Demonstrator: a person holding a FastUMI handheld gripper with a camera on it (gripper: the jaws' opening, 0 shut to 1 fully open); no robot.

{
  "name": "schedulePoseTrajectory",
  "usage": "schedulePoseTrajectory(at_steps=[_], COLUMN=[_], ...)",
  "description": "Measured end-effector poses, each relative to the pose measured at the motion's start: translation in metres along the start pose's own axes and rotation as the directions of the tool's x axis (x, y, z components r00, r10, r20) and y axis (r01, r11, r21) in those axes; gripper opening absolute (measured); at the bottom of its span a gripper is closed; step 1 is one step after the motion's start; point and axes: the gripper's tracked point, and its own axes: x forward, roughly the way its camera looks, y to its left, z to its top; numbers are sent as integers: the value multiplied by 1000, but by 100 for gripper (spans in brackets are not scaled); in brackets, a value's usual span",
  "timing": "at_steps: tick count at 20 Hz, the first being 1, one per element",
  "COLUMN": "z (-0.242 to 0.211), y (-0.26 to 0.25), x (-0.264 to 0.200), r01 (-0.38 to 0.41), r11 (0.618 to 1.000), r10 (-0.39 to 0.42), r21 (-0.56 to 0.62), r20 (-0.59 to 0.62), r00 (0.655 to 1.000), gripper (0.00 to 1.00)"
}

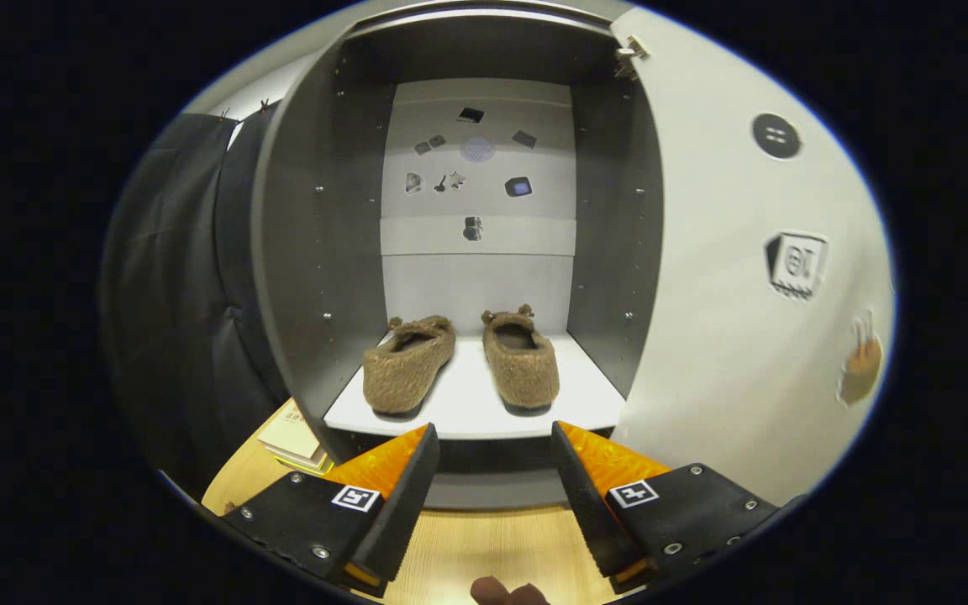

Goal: Open the shoe cabinet door, grab the shoes and put them into the shoe cabinet, then close the shoe cabinet door.

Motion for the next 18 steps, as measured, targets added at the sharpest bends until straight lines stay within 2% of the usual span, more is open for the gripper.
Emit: schedulePoseTrajectory(at_steps=[8,11,18], z=[-75,-94,-122], y=[-24,-39,-105], x=[-85,-124,-224], r01=[-22,-67,-110], r11=[996,990,989], r10=[22,64,107], r21=[82,121,97], r20=[6,24,37], r00=[1000,998,994], gripper=[85,85,85])
